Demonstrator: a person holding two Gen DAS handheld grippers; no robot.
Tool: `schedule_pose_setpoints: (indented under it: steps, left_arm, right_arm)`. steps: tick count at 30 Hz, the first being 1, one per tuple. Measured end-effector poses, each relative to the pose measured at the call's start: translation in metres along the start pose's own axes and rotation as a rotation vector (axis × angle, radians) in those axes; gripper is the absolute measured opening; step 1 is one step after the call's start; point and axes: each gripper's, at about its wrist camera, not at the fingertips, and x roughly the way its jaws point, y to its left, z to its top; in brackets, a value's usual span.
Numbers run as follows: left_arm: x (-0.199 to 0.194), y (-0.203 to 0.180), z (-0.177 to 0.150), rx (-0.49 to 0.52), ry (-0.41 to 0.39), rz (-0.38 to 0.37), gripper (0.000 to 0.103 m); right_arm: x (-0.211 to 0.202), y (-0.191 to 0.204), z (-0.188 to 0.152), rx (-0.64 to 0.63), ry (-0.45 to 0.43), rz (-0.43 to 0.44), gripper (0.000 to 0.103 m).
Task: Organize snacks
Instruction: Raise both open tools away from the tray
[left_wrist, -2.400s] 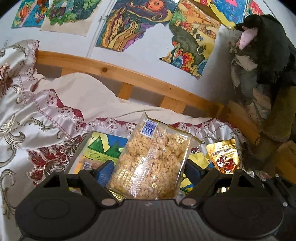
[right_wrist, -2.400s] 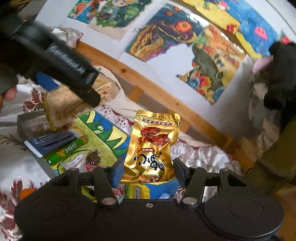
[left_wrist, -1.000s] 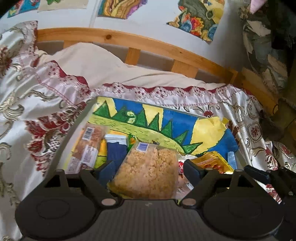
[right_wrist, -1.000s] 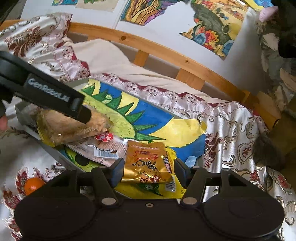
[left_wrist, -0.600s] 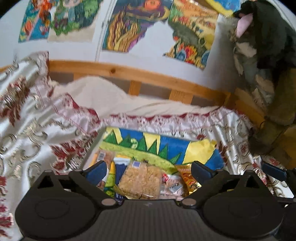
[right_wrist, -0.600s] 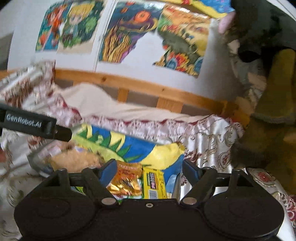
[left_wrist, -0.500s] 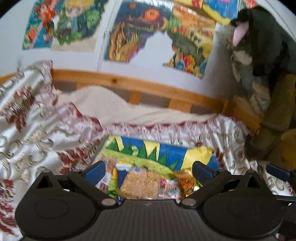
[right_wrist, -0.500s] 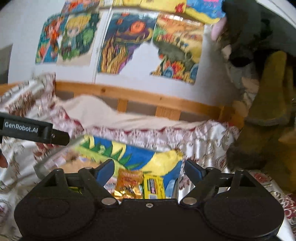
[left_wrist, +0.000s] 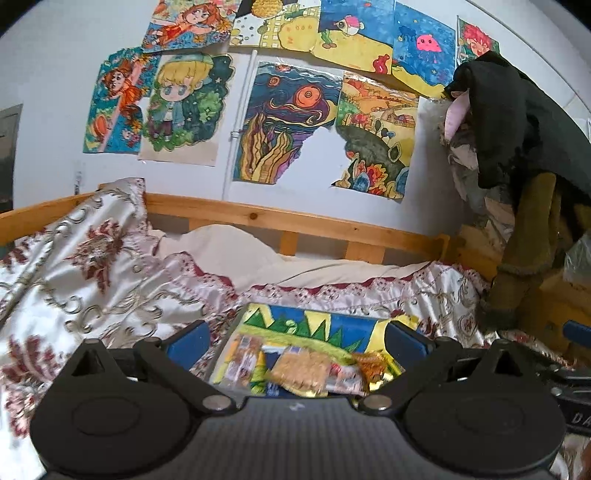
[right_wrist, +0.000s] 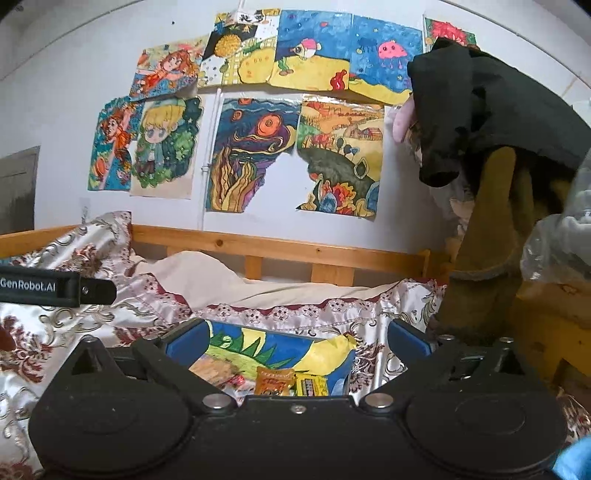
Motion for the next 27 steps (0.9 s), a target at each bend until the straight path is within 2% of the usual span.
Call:
schedule_pose_setpoints:
  steps: [10, 18, 22, 27]
  left_arm:
    - [-0.06, 0.006, -0.024, 0.047, -0.007, 0.018, 0.103]
    - [-0.08, 0.007, -0.049, 0.058, 0.104, 0.026, 0.103]
    - [-0.081, 0.007, -0.06, 0.064, 0.165, 0.045, 0.103]
    - [-0.082, 0.007, -0.068, 0.084, 0.202, 0.071, 0.103]
  right_arm:
    - [-0.064, 0.007, -0.011, 0.0, 0.007, 0.041, 0.102]
    - [-0.096, 0.016, -0.03, -0.002, 0.078, 0.042, 0.102]
    - [-0.102, 0.023, -0.036, -0.033, 0.114, 0.04, 0.102]
    - [-0.102, 0.03, -0.039, -0.05, 0.161, 0.04, 0.102]
